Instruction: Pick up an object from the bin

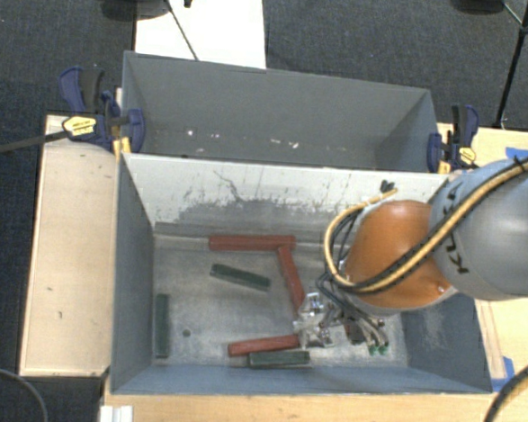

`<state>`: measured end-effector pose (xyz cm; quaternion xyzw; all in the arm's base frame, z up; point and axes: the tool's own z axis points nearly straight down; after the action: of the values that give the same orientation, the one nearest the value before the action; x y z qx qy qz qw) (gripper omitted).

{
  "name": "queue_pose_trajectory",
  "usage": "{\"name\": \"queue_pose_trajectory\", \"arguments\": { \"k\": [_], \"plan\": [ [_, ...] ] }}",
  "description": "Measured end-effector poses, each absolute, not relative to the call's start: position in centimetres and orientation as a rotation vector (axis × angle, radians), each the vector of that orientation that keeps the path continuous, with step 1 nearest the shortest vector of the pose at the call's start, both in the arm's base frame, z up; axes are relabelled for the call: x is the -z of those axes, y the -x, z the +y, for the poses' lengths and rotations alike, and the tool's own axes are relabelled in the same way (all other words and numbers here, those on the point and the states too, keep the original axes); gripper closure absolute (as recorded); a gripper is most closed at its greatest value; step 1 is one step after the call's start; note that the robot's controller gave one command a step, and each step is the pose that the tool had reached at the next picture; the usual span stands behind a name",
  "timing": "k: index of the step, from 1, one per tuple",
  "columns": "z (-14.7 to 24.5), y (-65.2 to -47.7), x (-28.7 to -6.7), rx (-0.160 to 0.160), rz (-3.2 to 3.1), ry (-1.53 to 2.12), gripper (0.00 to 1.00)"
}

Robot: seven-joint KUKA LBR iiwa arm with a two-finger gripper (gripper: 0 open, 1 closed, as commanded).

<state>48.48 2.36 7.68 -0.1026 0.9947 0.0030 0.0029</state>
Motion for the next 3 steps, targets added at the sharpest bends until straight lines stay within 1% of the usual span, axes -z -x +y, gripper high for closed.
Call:
{"name": "queue_pose_trajectory", "arguments": {
  "k": [1,2,3],
  "plan": [
    [2.2,-49.3,-7.9,-0.004,3.087,0.310,0.00],
    [2.2,-49.3,-7.9,-0.004,3.088,0.307,0.00],
    [11.1,-49.5,-7.8,0.000,3.137,0.130,1.00]
  ]
}}
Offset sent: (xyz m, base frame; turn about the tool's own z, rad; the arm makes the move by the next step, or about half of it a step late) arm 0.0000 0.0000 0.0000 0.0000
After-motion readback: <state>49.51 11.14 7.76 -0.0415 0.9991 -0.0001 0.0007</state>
